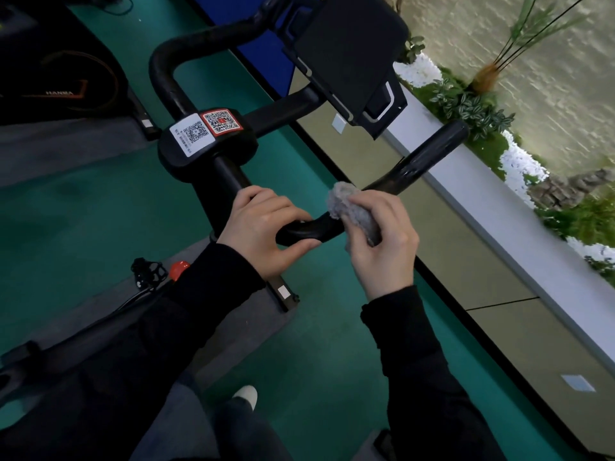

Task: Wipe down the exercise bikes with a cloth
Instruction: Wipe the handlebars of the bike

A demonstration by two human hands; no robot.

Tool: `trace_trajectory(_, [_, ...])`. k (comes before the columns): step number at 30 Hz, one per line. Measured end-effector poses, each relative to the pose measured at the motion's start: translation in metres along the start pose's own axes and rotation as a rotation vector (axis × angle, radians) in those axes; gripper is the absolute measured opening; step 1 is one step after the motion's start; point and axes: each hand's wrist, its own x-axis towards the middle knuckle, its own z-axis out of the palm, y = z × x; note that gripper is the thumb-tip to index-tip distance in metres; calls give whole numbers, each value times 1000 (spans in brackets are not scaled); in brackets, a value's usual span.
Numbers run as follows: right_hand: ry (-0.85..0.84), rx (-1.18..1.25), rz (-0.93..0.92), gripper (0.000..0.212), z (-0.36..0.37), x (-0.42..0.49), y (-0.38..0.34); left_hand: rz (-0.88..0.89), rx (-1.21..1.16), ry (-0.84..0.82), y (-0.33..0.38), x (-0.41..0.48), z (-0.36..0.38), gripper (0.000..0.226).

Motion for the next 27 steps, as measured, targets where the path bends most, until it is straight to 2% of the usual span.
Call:
trace_trajectory(3, [-57, 6, -25, 18, 0, -1, -1, -10, 4, -7, 1, 0, -1, 30])
trace_trajectory(9, [51, -63, 60, 18, -3, 19, 6, -21, -15, -23, 2, -1, -4, 29])
trace_trajectory(11, [42, -56, 52, 18, 0, 19, 3, -13, -11, -29, 2, 0, -3, 29])
trace_trajectory(17, [-219, -82, -143, 25, -4, 12, -4, 4, -9, -18, -2, 0, 0, 30])
trace_trajectory(22, [-288, -219, -53, 24, -11, 39, -7, -11, -47, -9, -4, 0, 1, 31])
trace_trajectory(27, [-706, -268, -139, 14, -14, 72, -16, -8, -67, 2, -5, 0, 2, 27])
